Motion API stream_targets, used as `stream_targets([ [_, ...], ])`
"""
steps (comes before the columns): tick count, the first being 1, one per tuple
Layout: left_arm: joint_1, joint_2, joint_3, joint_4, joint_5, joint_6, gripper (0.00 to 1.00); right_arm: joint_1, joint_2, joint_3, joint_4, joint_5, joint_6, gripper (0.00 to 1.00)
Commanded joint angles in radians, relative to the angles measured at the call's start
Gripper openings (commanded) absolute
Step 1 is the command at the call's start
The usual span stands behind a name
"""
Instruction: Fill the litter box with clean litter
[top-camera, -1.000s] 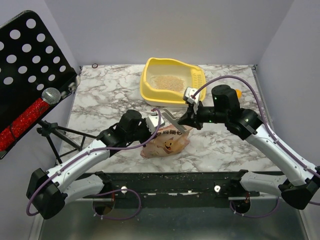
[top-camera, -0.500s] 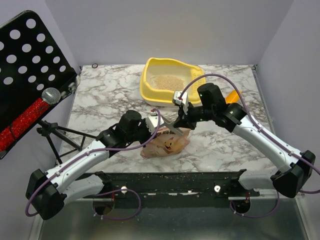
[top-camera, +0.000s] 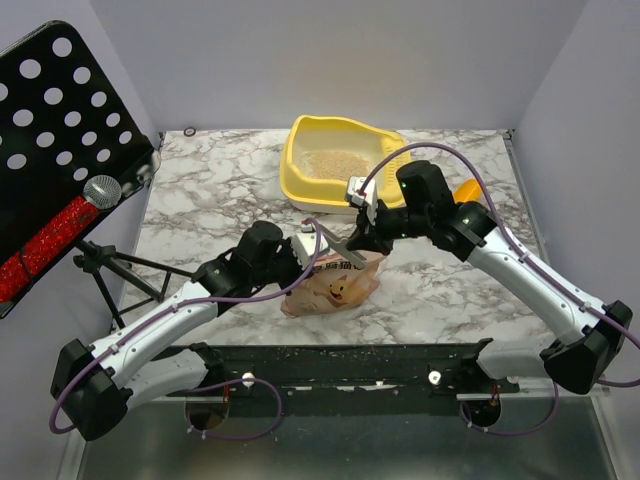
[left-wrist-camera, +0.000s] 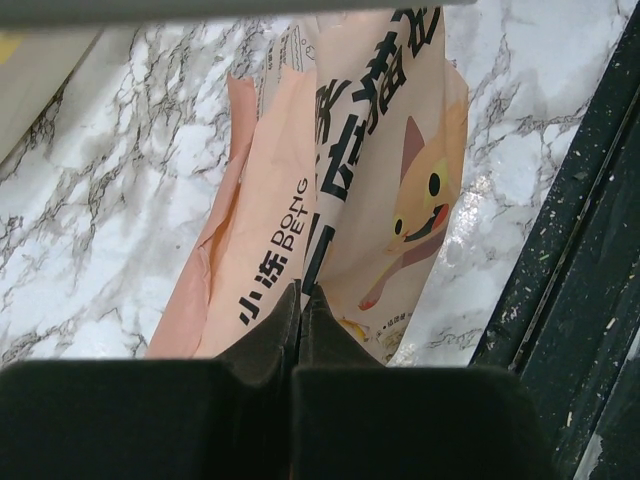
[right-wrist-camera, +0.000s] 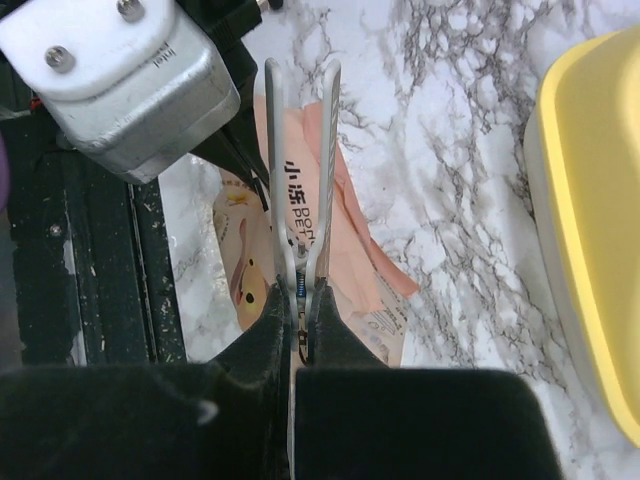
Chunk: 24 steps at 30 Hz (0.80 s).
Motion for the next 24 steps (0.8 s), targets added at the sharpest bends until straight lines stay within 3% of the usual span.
stream_targets([
  [1,-0.005,-0.021,0.0,-0.001,-0.023,-0.007,0.0,0.0,-0.035,0.042,-0.012,0.006,-0.03,0.0],
  [16,-0.008,-0.024,0.0,0.0,-0.038,-0.01,0.0,-0.001,0.06,-0.012,-0.033,-0.011,-0.067,0.0],
  [24,-0.009,-0.036,0.008,0.005,-0.062,-0.024,0.0,0.0,0.081,-0.038,-0.105,0.122,-0.084,0.0],
])
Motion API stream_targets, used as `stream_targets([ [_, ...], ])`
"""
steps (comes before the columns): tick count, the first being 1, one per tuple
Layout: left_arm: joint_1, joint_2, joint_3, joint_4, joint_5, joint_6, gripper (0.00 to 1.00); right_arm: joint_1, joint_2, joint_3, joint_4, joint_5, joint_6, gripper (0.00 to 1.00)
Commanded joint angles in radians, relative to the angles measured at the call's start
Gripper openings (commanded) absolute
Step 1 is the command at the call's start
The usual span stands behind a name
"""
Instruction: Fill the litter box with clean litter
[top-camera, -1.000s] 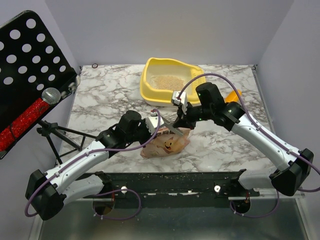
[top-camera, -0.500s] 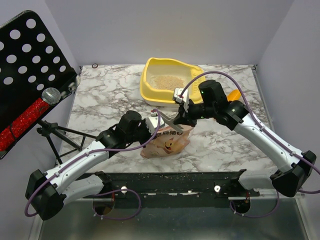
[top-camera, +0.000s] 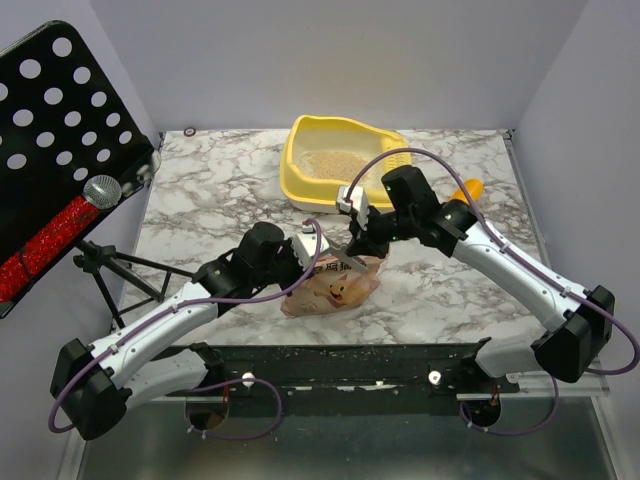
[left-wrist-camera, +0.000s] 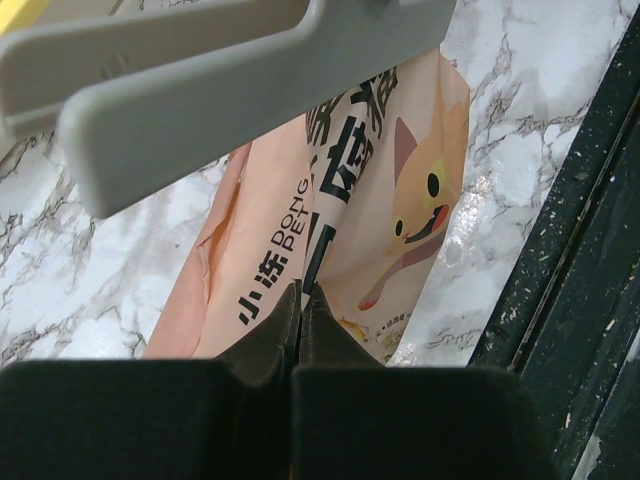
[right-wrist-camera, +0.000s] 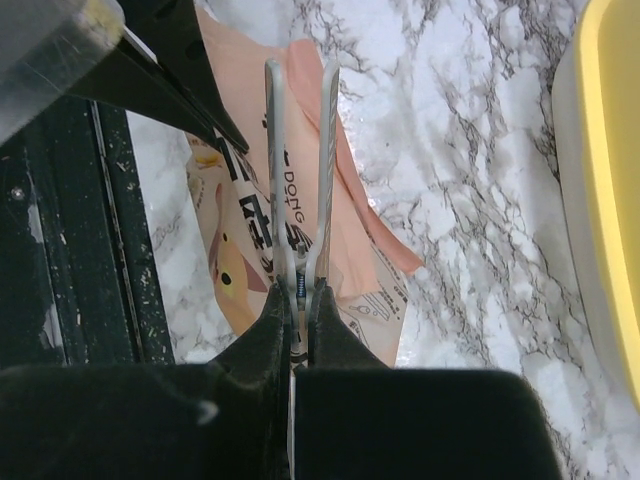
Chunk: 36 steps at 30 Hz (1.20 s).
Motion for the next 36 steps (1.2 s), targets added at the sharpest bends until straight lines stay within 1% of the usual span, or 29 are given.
stream_targets([
  [1,-0.003,-0.034,0.009,0.006,-0.041,-0.017,0.0,0.0,0.015,-0.025,-0.094,0.11,-0.045,0.0],
  [7,-0.014,-0.037,0.019,0.0,-0.041,-0.028,0.0,0.017,0.041,-0.017,-0.151,0.226,-0.114,0.0],
  [15,-0.023,-0.051,0.022,-0.005,-0.075,-0.033,0.0,0.066,0.041,-0.052,-0.212,0.329,-0.189,0.0],
  [19,-0.026,-0.055,0.022,-0.003,-0.086,-0.033,0.0,0.077,-0.01,-0.121,-0.18,0.303,-0.216,0.0],
  [24,-0.031,-0.057,0.019,-0.002,-0.095,-0.033,0.0,0.077,-0.117,-0.221,-0.122,0.193,-0.253,0.0],
  [27,-0.034,-0.054,0.019,-0.002,-0.095,-0.033,0.0,0.077,-0.168,-0.262,-0.093,0.159,-0.253,0.0],
  [30,-0.039,-0.057,0.019,-0.002,-0.095,-0.03,0.0,0.077,-0.169,-0.272,-0.096,0.145,-0.258,0.0],
  [36,-0.045,-0.068,0.017,-0.002,-0.097,-0.027,0.0,0.077,-0.125,-0.238,-0.093,0.154,-0.252,0.0],
])
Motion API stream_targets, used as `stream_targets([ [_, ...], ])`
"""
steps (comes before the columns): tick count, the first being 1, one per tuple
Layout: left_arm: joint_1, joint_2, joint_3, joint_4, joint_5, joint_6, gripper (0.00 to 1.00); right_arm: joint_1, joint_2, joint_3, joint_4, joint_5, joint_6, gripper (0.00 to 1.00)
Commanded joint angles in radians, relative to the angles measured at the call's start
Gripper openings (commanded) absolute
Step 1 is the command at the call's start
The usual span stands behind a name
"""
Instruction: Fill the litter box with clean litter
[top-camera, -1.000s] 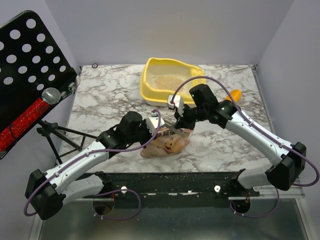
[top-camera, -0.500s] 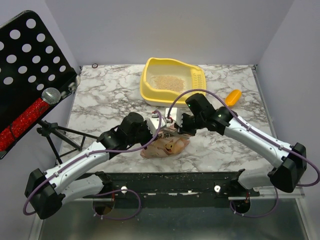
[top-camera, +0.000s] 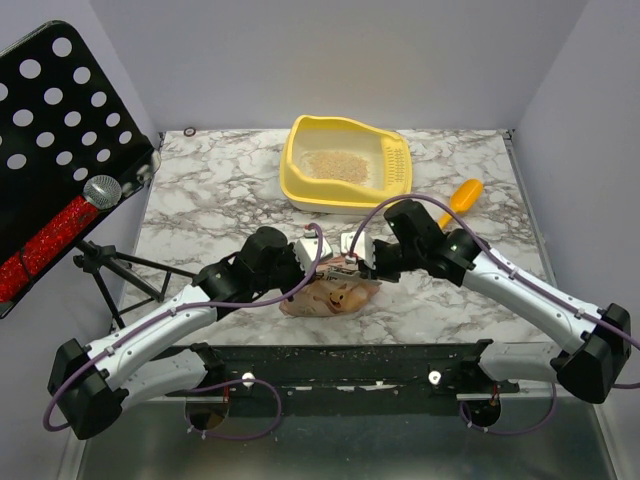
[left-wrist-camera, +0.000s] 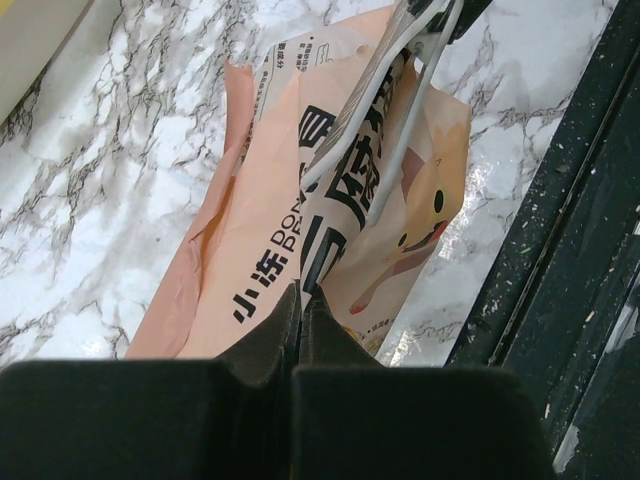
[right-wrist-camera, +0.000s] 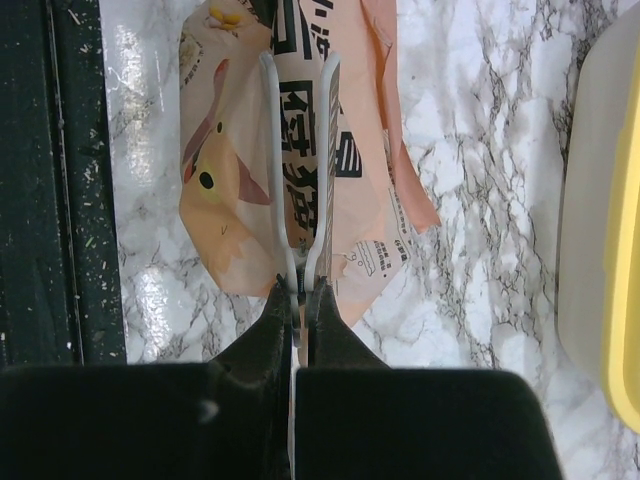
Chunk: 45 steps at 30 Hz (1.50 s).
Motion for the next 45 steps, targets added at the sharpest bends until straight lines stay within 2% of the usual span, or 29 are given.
stream_targets([
  [1,-0.002,-0.051,0.017,0.023,-0.06,0.002,0.0,-0.002,0.041,0.008,-0.086,0.006,0.008,0.0],
  [19,-0.02,-0.054,0.015,0.023,-0.08,0.012,0.0,0.009,0.118,0.041,-0.118,-0.022,0.015,0.0],
  [20,-0.02,-0.055,0.015,0.023,-0.08,0.01,0.0,0.009,0.12,0.044,-0.118,-0.018,0.026,0.03],
  [21,-0.02,-0.055,0.015,0.023,-0.08,0.01,0.0,0.009,0.123,0.051,-0.12,-0.017,0.037,0.11],
  [22,-0.02,-0.055,0.015,0.023,-0.08,0.01,0.0,0.009,0.129,0.059,-0.13,-0.021,0.044,0.22],
  [24,-0.02,-0.057,0.015,0.024,-0.082,0.012,0.01,0.009,0.135,0.067,-0.129,-0.021,0.064,0.35],
  [31,-0.02,-0.06,0.012,0.026,-0.086,0.013,0.04,0.01,0.111,0.079,-0.072,-0.008,0.112,0.57],
  [33,-0.02,-0.058,0.012,0.027,-0.086,0.012,0.06,0.009,0.094,0.085,-0.051,0.008,0.124,0.89],
  [34,-0.02,-0.058,0.012,0.027,-0.086,0.012,0.07,0.009,0.082,0.088,-0.041,0.022,0.129,0.99],
  [36,-0.02,-0.058,0.012,0.027,-0.091,0.012,0.11,0.009,0.052,0.091,-0.021,0.05,0.146,1.0],
  [42,-0.02,-0.064,0.015,0.03,-0.093,0.009,0.36,0.009,-0.061,0.076,0.071,0.067,0.199,1.0],
  [45,-0.022,-0.075,0.018,0.027,-0.093,0.012,0.42,0.01,-0.116,0.073,0.129,0.125,0.277,1.0],
])
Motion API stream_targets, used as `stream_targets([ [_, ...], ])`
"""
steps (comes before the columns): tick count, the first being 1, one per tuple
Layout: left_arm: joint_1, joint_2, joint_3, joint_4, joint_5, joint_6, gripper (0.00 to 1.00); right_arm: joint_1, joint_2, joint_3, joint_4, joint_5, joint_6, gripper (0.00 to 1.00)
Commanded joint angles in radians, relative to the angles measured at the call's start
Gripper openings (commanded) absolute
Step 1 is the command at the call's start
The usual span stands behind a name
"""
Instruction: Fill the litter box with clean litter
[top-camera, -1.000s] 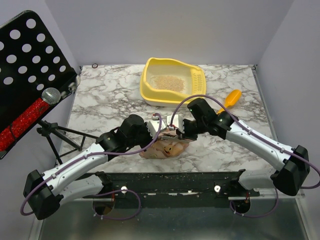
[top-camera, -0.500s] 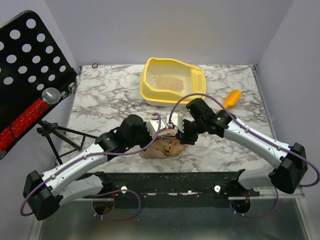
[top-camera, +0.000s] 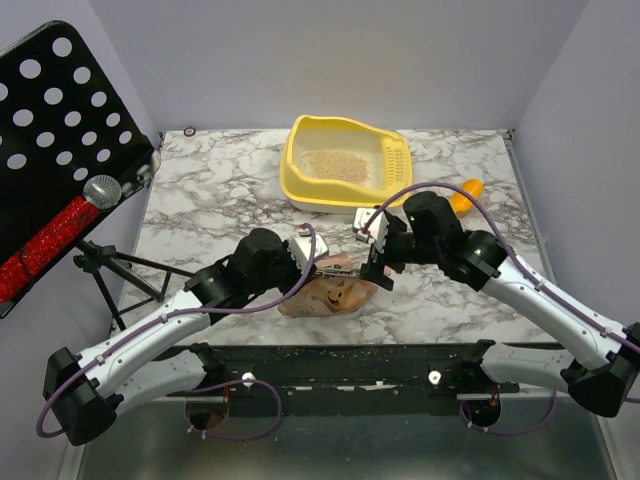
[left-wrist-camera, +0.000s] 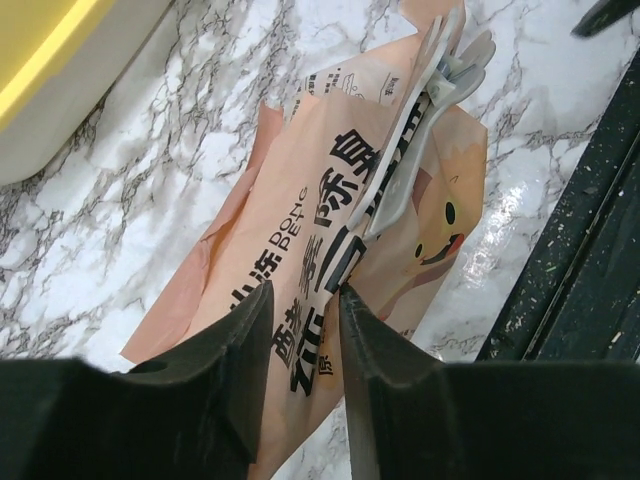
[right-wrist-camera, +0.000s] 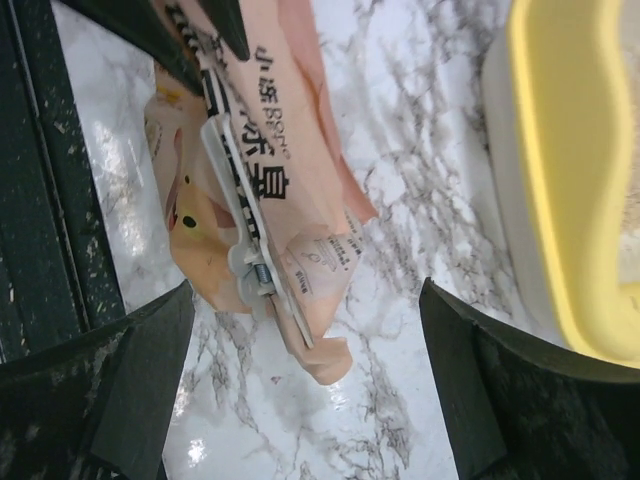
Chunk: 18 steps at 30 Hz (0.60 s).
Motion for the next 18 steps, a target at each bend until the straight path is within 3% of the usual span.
stream_targets([
  [1,0.001,-0.027,0.018,0.021,-0.017,0.005,0.44,0.005,-0.081,0.014,0.121,0.117,0.146,1.0],
  [6,0.001,-0.054,0.034,0.007,0.018,0.015,0.5,0.005,-0.114,0.027,0.165,0.203,0.277,1.0],
  [10,-0.001,-0.106,0.029,0.025,0.004,0.019,0.63,0.005,-0.107,0.041,0.19,0.307,0.38,1.0],
  [11,-0.001,-0.12,0.029,0.033,-0.002,0.015,0.7,0.005,-0.107,0.044,0.192,0.318,0.398,1.0],
  [12,-0.001,-0.137,0.031,0.039,-0.011,0.009,0.94,0.005,-0.114,0.035,0.217,0.371,0.421,1.0],
  [13,0.002,-0.151,0.032,0.048,-0.034,0.001,0.99,0.005,-0.121,0.018,0.259,0.4,0.461,1.0],
  [18,0.001,-0.142,0.129,0.004,-0.25,-0.056,0.99,0.005,-0.108,0.031,0.282,0.666,0.677,1.0],
])
